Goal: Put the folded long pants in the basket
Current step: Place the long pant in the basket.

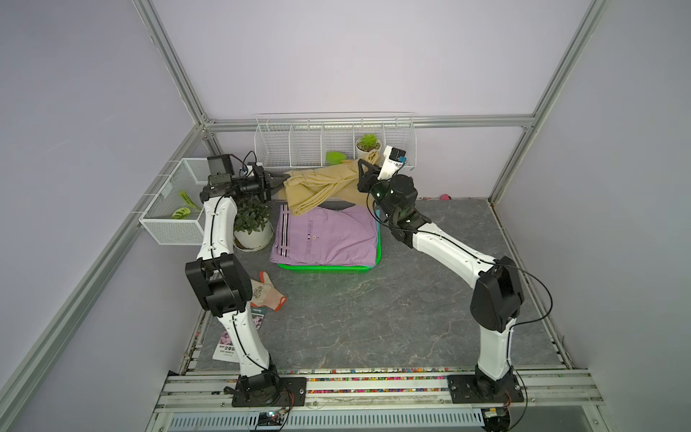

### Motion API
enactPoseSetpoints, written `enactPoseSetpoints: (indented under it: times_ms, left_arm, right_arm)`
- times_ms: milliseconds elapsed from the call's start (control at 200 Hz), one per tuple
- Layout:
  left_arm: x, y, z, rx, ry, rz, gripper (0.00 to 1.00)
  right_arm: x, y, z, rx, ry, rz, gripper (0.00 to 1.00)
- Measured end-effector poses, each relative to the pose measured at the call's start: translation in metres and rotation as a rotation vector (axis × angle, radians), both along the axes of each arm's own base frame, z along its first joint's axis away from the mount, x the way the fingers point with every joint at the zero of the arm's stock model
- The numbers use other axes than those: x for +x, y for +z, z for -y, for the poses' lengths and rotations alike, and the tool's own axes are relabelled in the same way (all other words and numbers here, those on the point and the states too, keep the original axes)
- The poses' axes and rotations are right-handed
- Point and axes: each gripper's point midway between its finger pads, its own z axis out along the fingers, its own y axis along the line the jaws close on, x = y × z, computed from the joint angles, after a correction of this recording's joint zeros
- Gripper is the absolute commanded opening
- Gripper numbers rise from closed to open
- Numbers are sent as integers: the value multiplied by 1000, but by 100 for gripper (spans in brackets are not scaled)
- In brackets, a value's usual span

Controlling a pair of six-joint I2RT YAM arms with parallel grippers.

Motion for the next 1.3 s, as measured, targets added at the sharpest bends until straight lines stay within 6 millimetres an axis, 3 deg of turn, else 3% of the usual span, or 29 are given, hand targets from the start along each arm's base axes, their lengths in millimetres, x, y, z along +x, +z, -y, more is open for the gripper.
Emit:
enactPoseSetpoints:
  times_ms: [100,170,380,545,615,740,840,980,1180,1300]
  left_arm:
    - [6,-4,2,2,-9,14,0]
    - [9,-11,3,10,-13,13,0]
    - [7,-36,4,67,-26,3,0]
    - [-5,-55,5,103,-58,-29,0]
    - [-11,-59,5,115,-69,-38,0]
    - [-23,-71,12,134,-95,-70,0]
    - [-31,-103,8,149,-94,-173,0]
    - [-47,-137,8,177,-106,-291,0]
    - [-54,-152,3,233,-99,-332,0]
    - [-52,-159,-2,288,-85,-327,0]
  right_arm:
    - [-3,1,-2,-9,16,31,0]
    - [-3,-13,-3,-13,19,28,0]
    - [-9,-113,-2,-32,58,-114,0]
    - [-39,-171,-3,-24,109,-206,0]
    - [-59,-180,-5,-10,137,-235,0]
    - [-92,-177,-4,26,171,-259,0]
    - [-111,-180,-2,54,182,-285,3]
    - [-130,-209,-1,59,194,-368,9]
    - [-140,-228,1,64,212,-415,39]
    - [-149,-245,2,29,238,-455,50]
